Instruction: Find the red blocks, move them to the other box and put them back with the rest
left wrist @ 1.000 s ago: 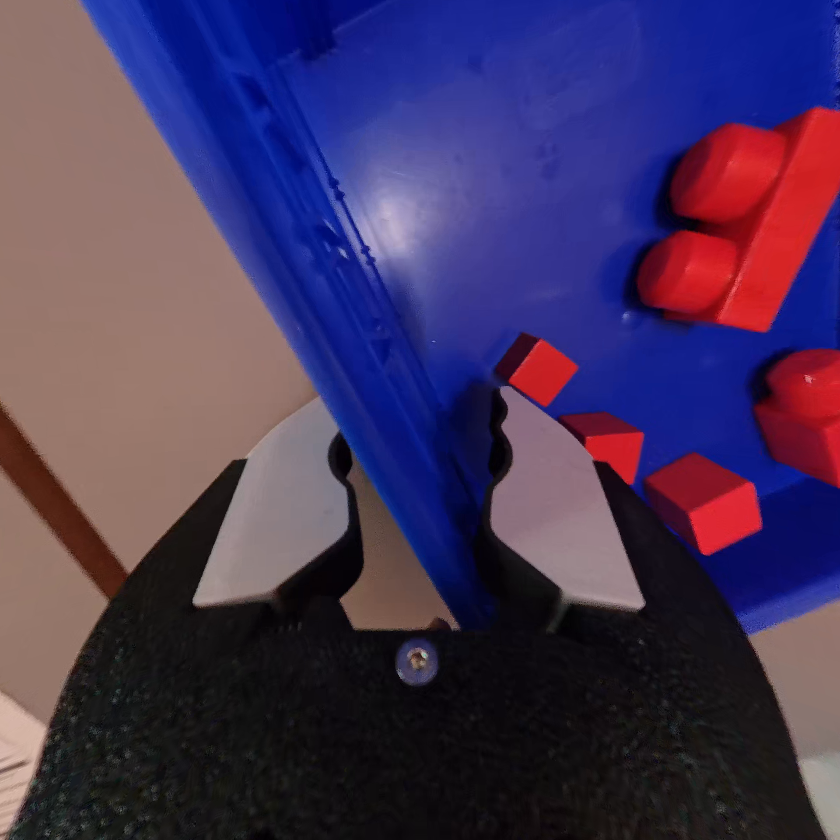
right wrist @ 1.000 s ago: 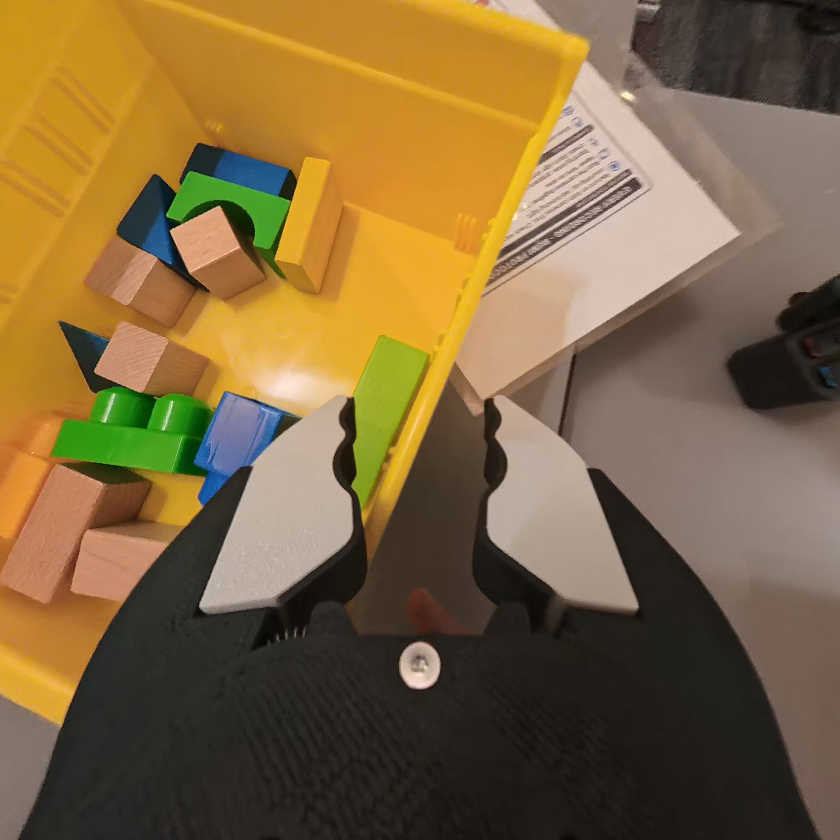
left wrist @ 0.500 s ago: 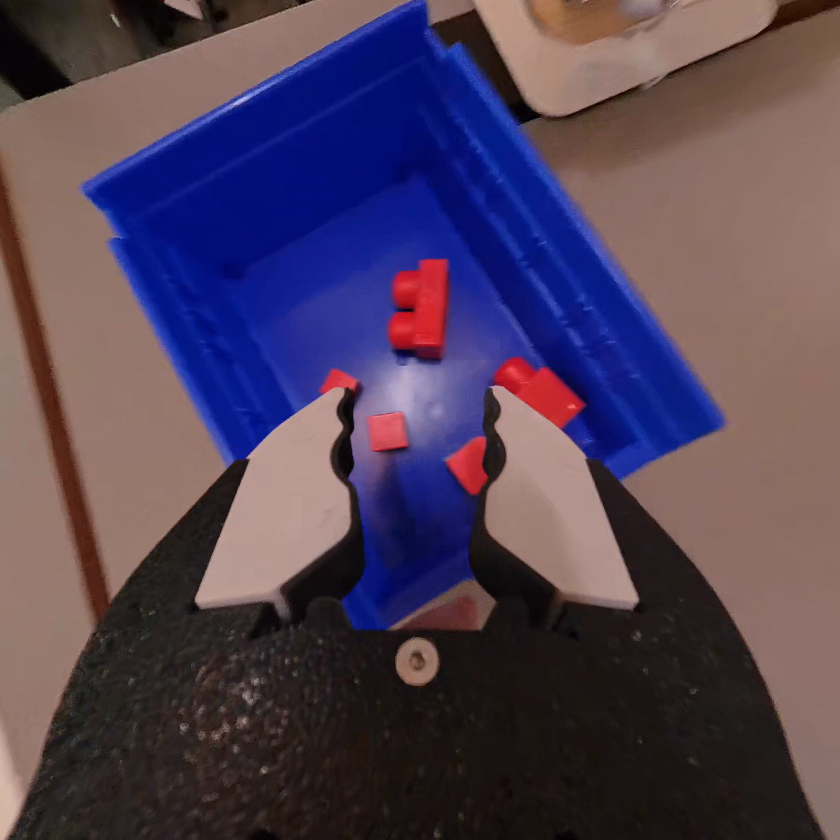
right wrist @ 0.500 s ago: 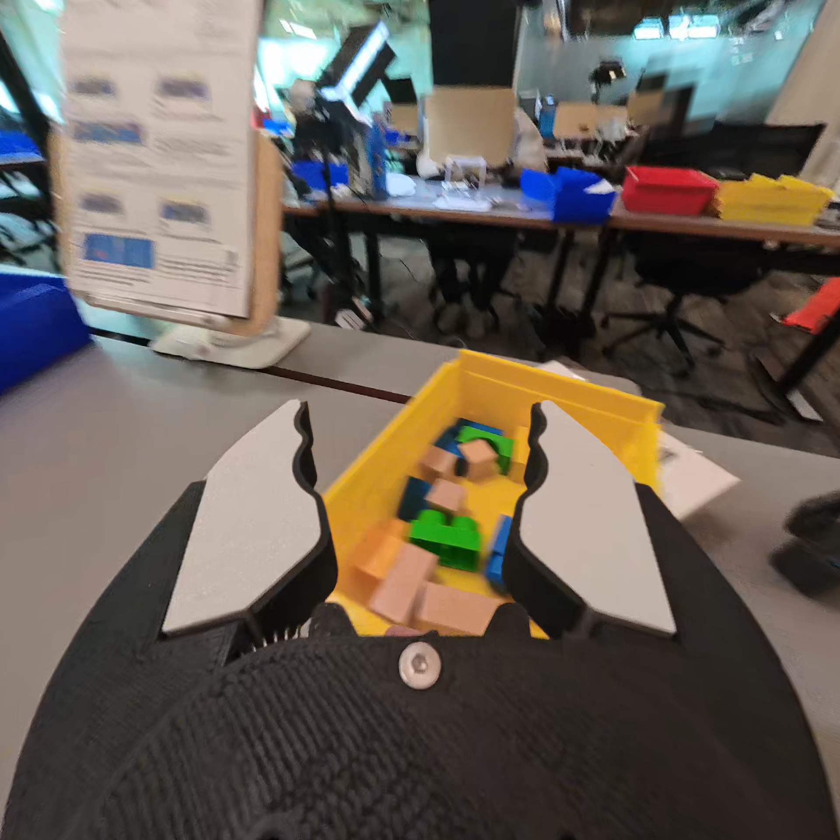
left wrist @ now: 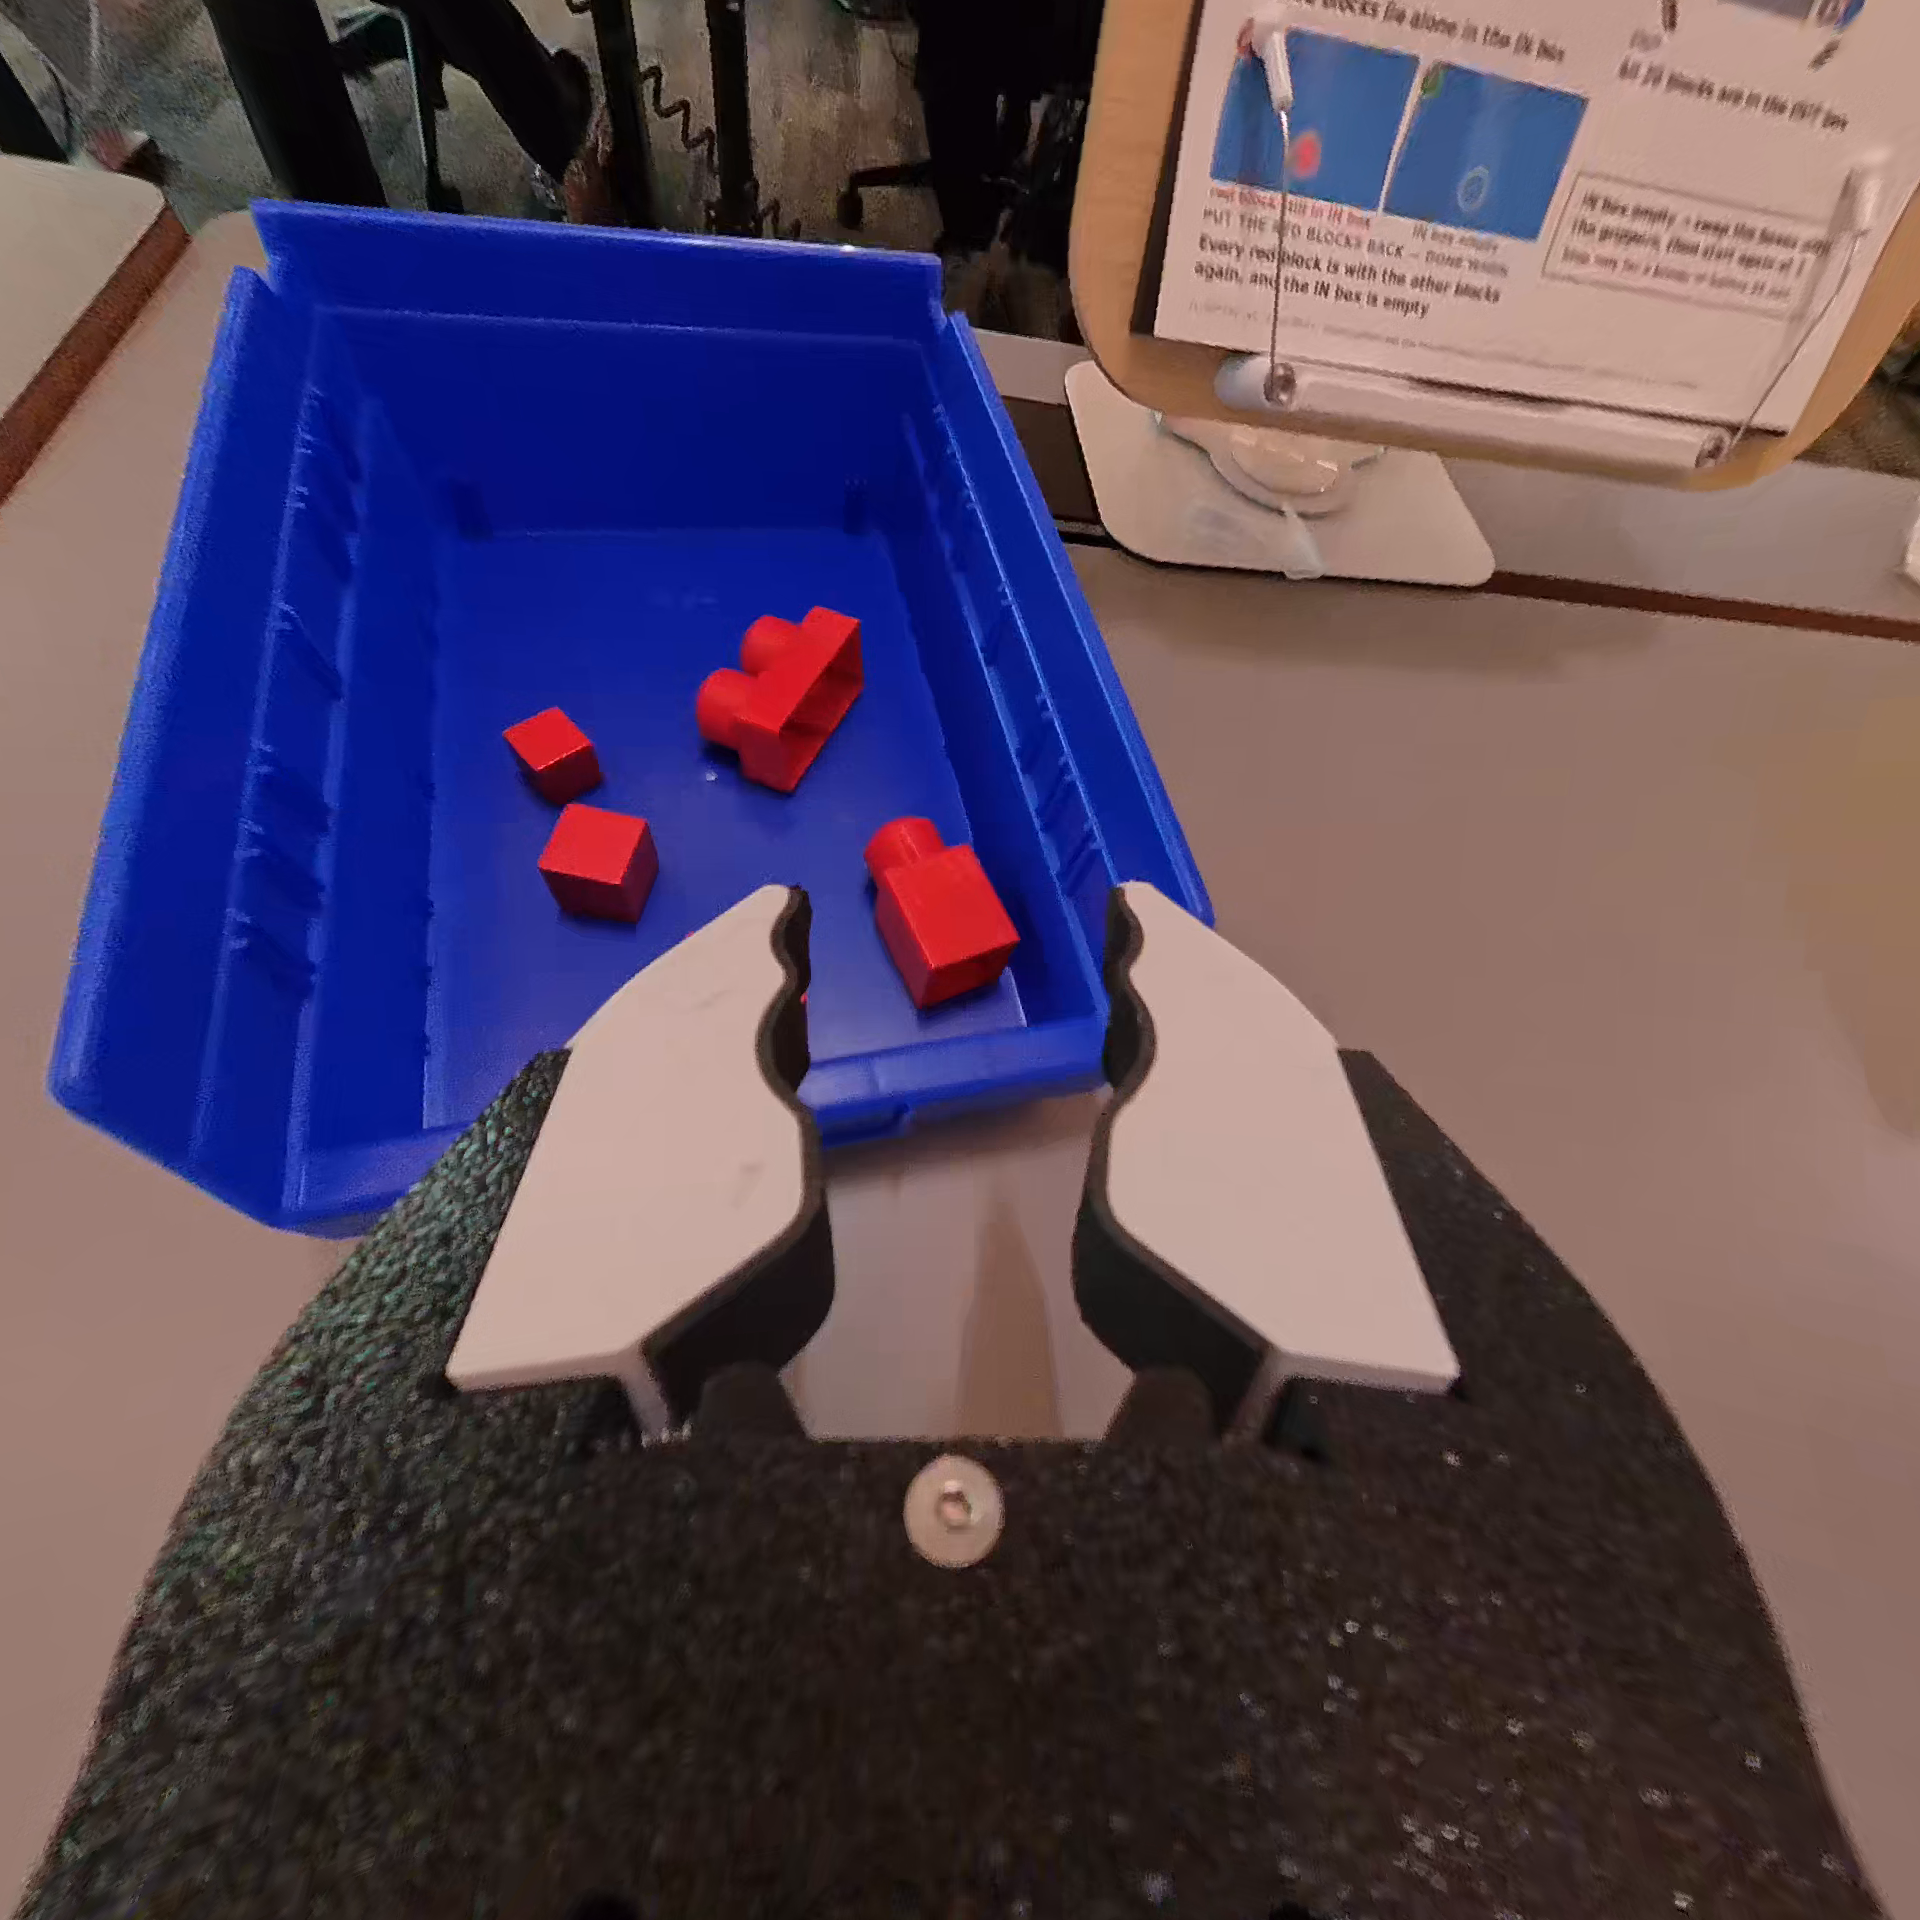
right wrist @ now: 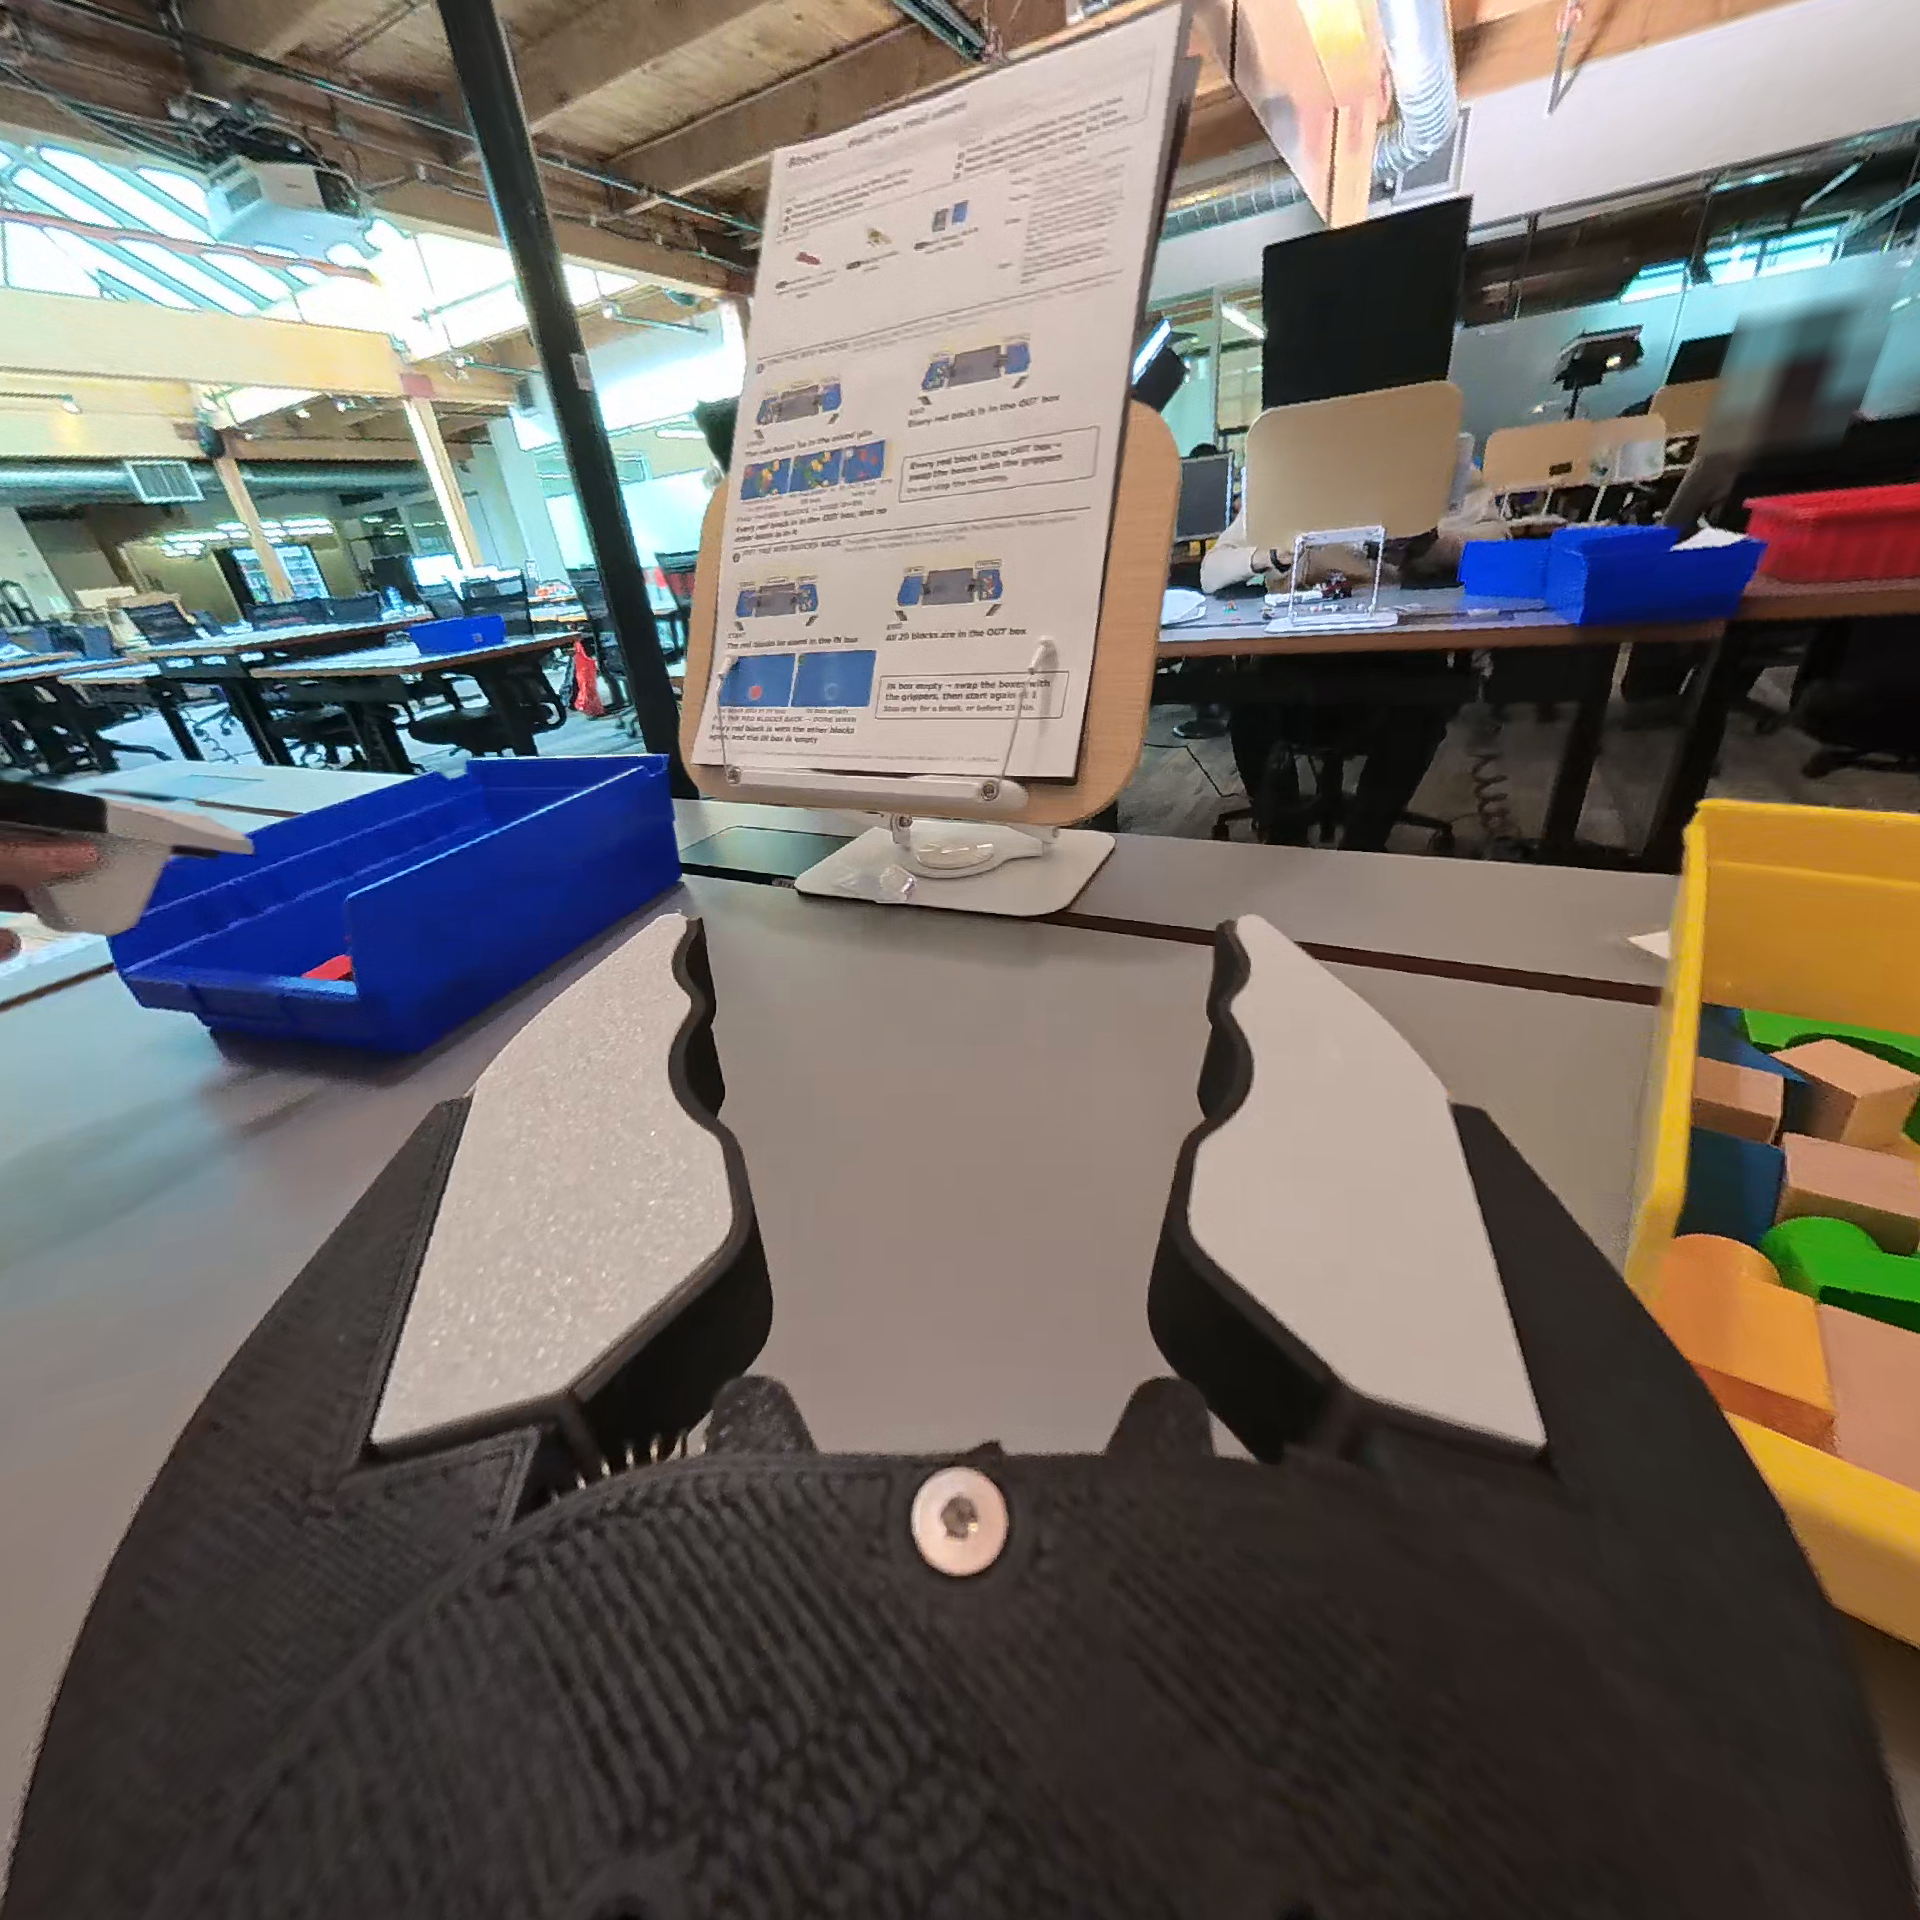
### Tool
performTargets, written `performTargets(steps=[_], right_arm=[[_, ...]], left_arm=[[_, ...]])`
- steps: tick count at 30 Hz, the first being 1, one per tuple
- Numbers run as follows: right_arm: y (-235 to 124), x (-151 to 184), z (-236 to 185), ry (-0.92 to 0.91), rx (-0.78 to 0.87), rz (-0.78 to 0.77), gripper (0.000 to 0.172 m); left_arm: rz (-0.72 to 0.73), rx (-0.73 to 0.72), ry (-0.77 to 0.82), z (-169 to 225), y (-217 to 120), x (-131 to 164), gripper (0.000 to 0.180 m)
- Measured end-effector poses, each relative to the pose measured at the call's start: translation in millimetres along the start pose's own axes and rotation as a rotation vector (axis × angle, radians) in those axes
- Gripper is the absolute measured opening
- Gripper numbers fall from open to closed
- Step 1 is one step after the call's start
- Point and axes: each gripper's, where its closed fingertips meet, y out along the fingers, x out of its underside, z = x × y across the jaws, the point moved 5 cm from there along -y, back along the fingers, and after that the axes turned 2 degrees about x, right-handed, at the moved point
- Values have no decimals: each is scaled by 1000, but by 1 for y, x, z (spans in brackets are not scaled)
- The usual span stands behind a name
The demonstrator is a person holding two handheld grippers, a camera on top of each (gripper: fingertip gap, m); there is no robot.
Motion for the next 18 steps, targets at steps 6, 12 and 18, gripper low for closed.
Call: performTargets(steps=[6, 12, 18], right_arm=[[-4, 10, -4, -87, 6, -61, 91], [-8, 4, -1, -68, -6, -31, 86], [-8, 11, 5, -70, -6, -71, 84]], left_arm=[[-81, -85, 9, -7, 3, 17, 52], [-209, -143, -2, -26, 14, 16, 50], [-492, -233, -11, -50, 46, 13, 52]])
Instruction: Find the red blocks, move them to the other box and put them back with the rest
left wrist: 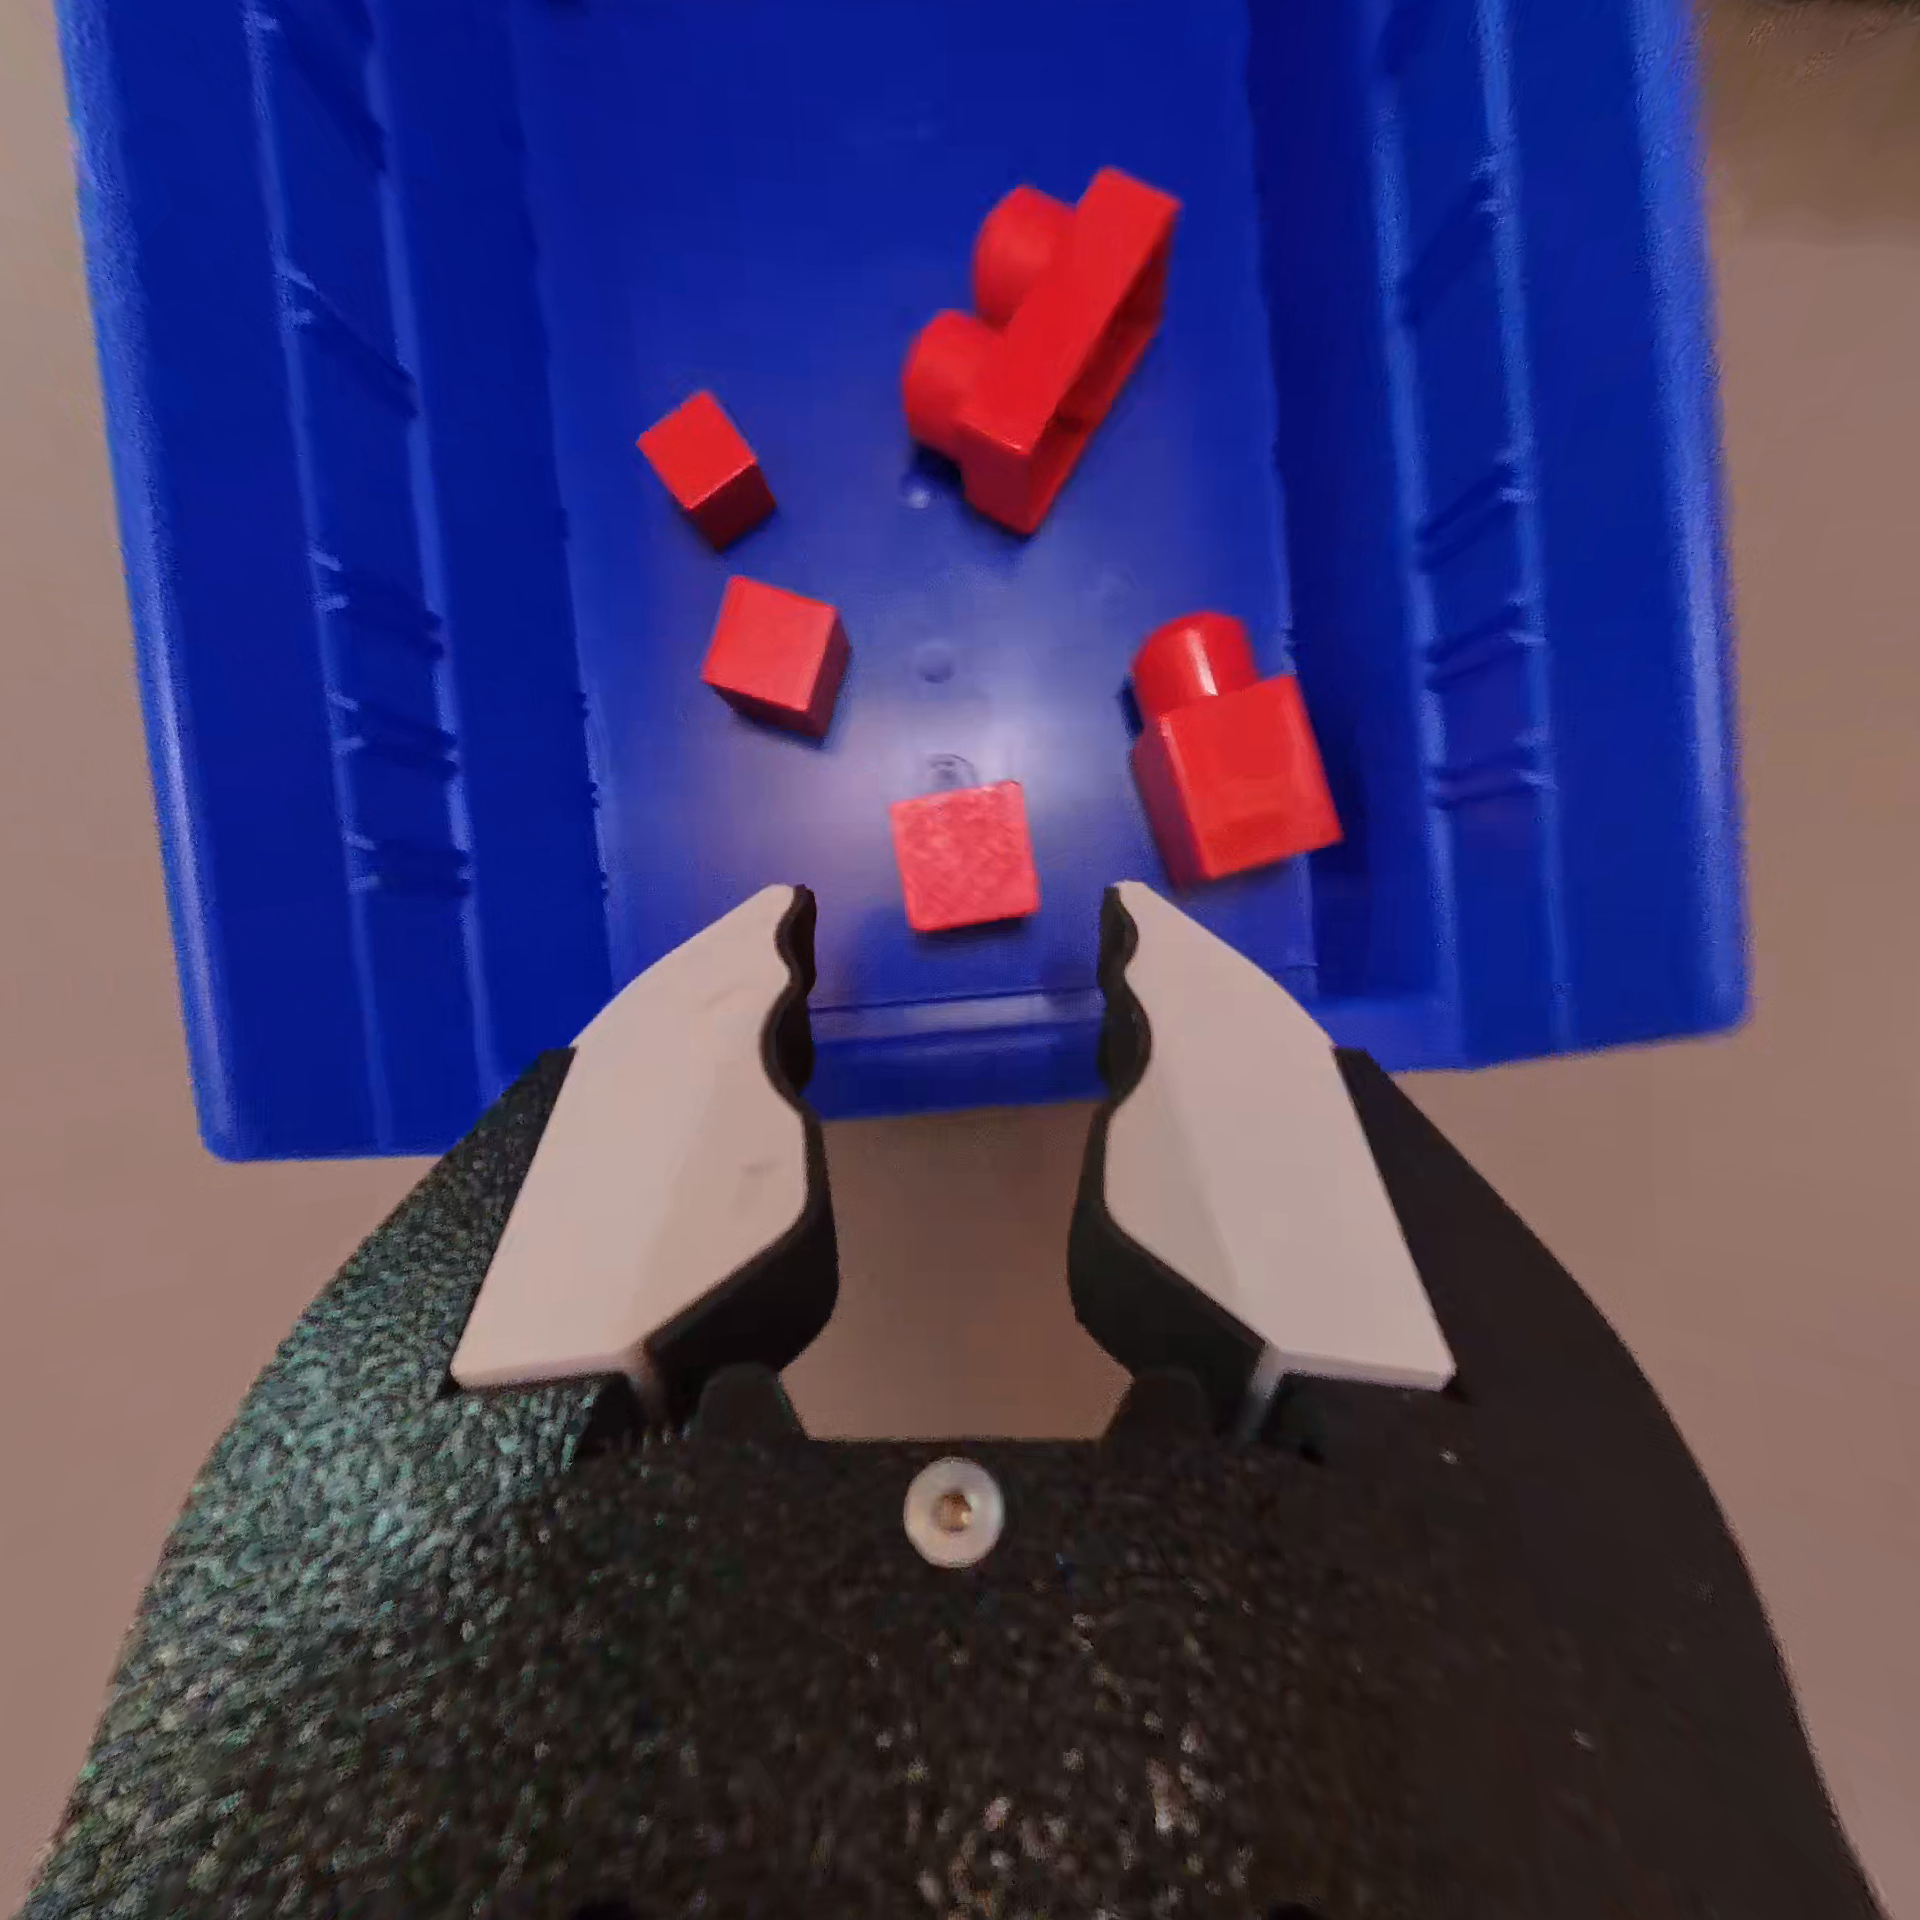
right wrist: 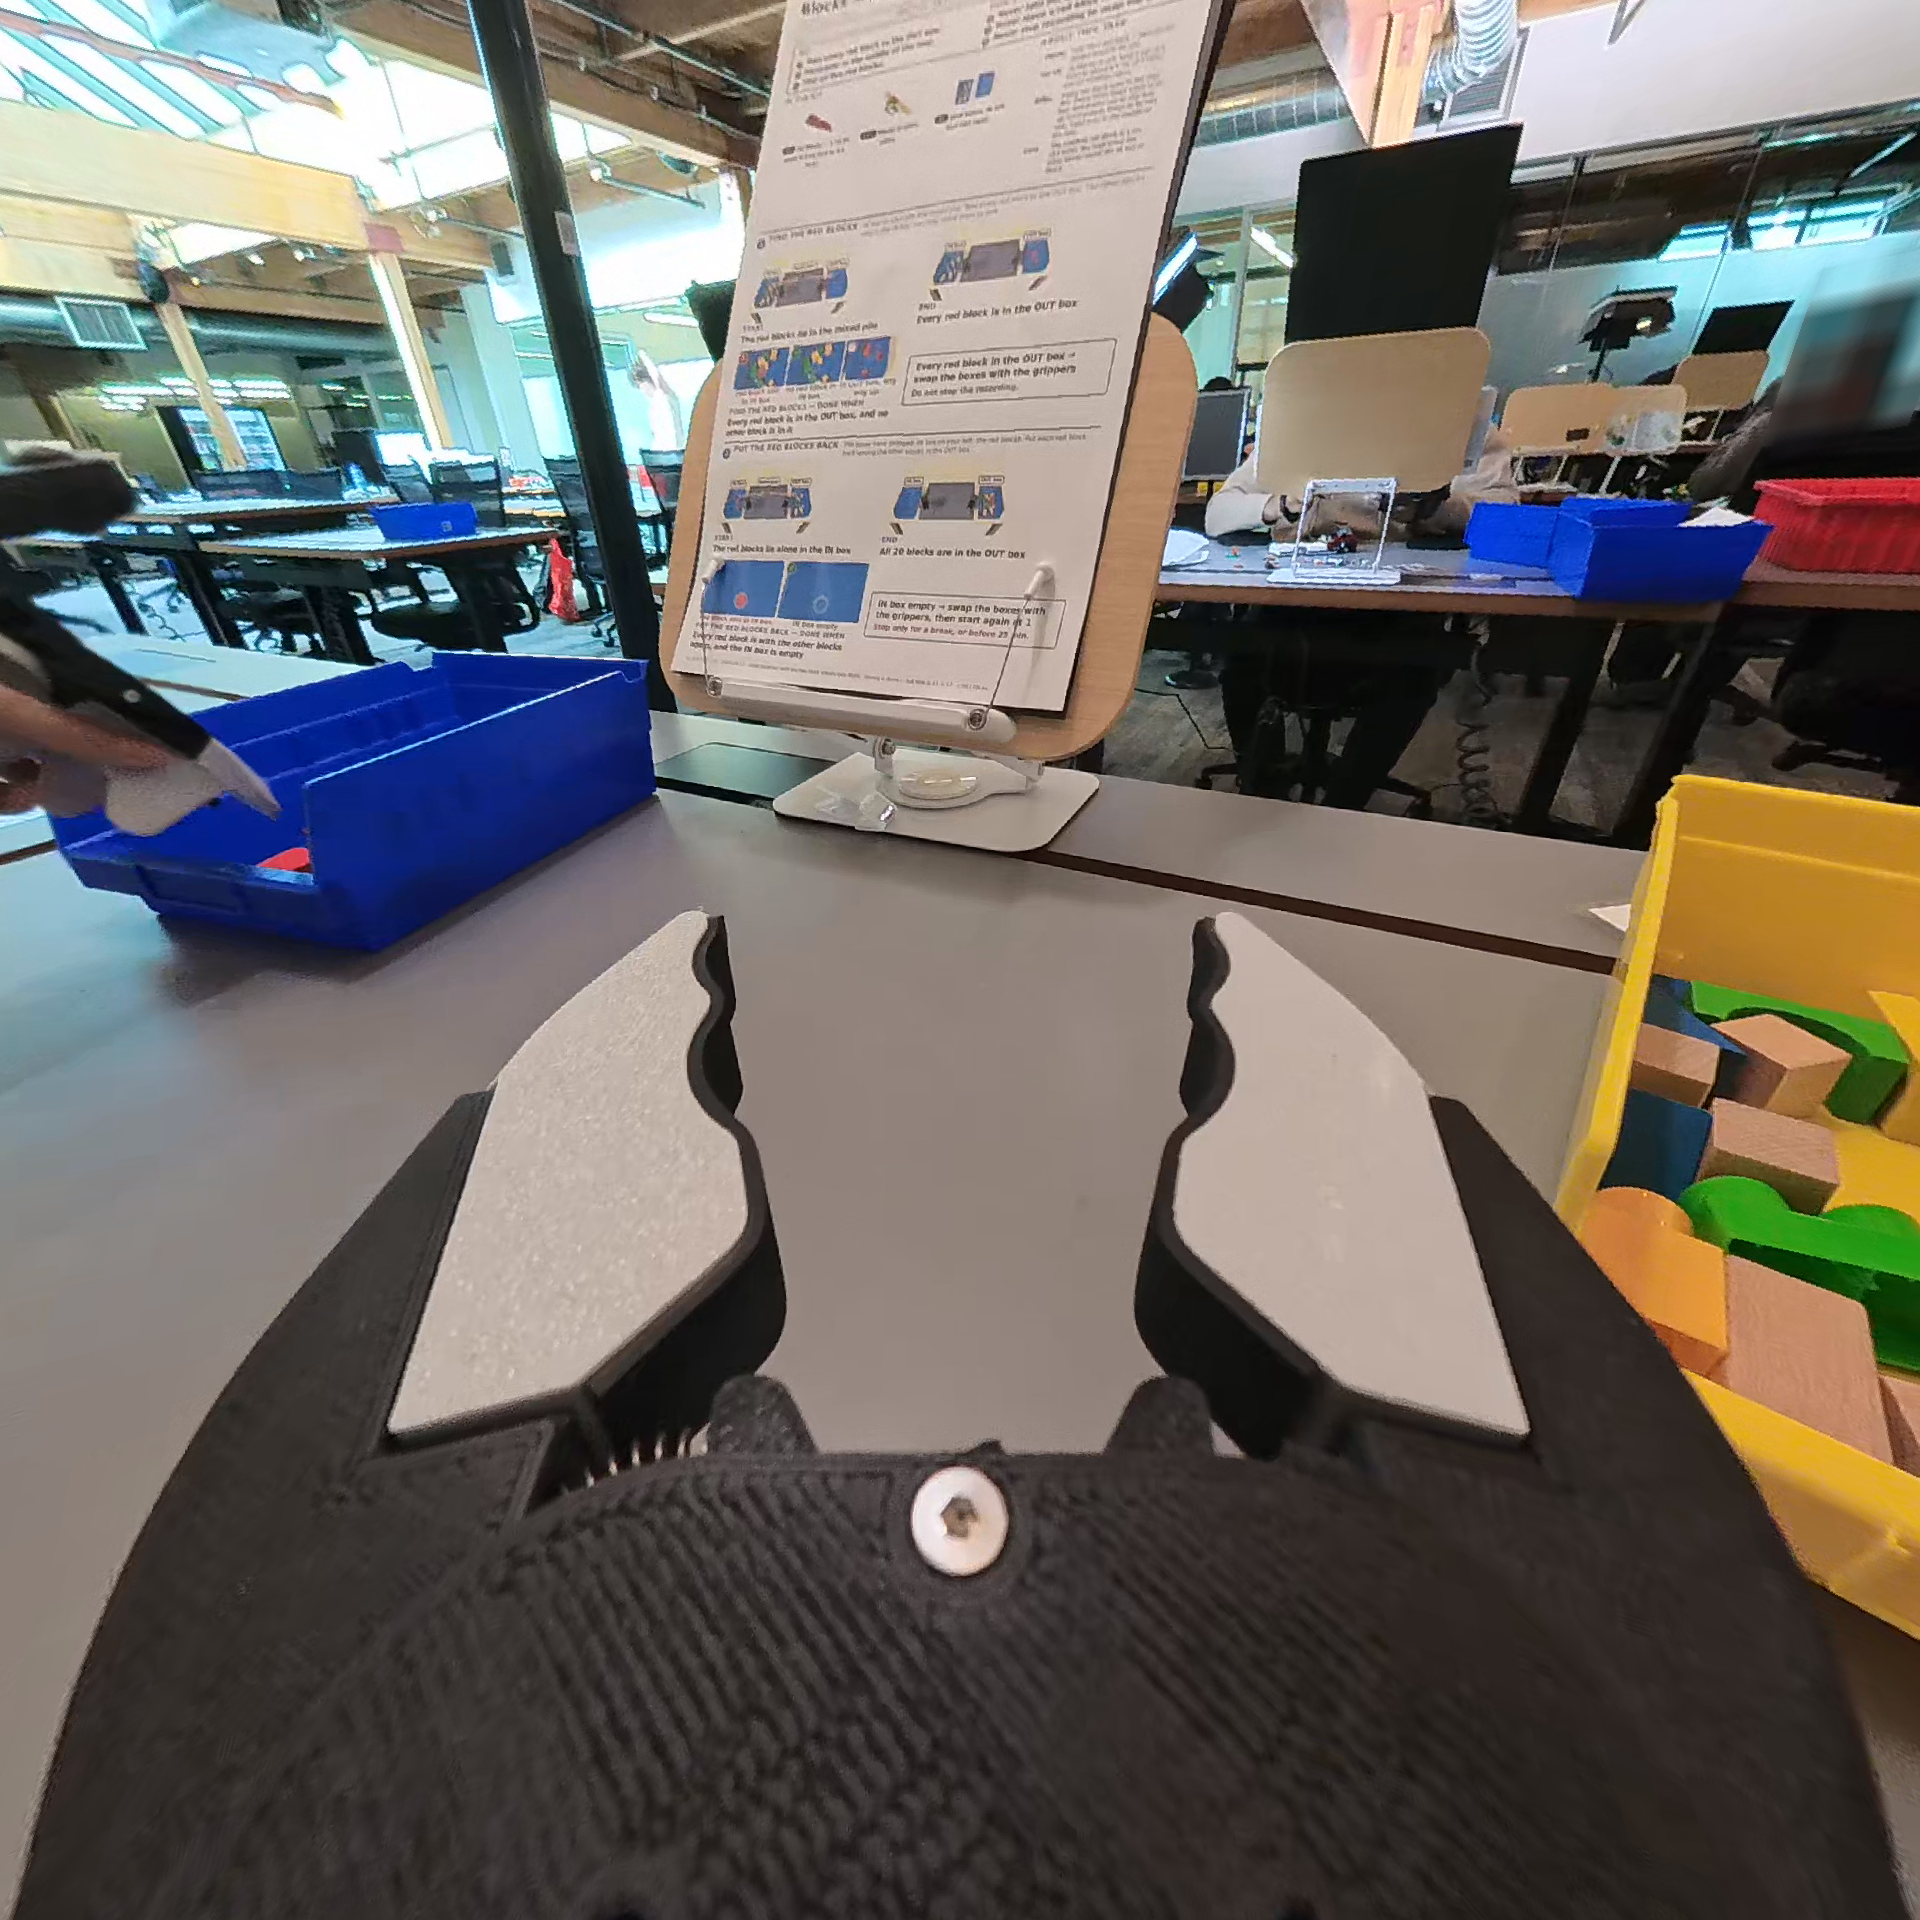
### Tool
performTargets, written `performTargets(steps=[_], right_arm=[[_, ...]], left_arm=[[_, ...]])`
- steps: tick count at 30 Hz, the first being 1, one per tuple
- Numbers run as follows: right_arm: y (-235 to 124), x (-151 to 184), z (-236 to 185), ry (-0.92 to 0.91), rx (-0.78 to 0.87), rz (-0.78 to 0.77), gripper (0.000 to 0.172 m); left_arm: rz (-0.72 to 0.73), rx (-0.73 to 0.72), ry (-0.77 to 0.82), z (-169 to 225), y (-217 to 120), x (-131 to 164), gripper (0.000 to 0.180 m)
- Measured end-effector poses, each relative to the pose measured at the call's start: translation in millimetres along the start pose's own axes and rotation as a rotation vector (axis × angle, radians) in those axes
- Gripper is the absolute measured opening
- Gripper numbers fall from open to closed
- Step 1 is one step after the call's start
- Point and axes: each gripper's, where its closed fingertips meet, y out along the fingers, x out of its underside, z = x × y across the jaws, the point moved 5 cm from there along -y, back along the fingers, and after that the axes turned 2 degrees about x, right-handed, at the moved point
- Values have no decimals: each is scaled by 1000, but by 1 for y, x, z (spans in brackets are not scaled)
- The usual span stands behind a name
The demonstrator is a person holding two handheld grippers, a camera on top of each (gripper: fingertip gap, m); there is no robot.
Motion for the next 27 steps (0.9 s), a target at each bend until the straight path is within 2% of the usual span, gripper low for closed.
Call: performTargets(steps=[6, 9, 12, 14, 19, 21, 23, 27], right_arm=[[0, 3, 1, -1, -8, -1, 81], [1, 6, 1, -9, -17, -18, 81], [2, 9, 2, -13, -21, -26, 81], [2, 11, 3, -3, -22, -27, 80], [5, 18, 3, 11, -45, -52, 80], [6, 19, 2, 0, -61, -56, 80], [6, 20, 0, -17, -80, -59, 80], [8, 21, -12, -85, -164, -48, 85]], left_arm=[[-157, 46, -110, -1, 28, -8, 49], [-219, 32, -101, 0, 40, -5, 51], [-246, -22, -86, -3, 44, -3, 40], [-255, -18, -79, -3, 44, -3, 32], [-286, 16, -16, -2, 40, -2, 32], [-190, 22, -19, -2, 28, -9, 32], [-42, 67, -13, 4, 2, -21, 32], [294, 345, 51, 50, -74, -36, 31]])
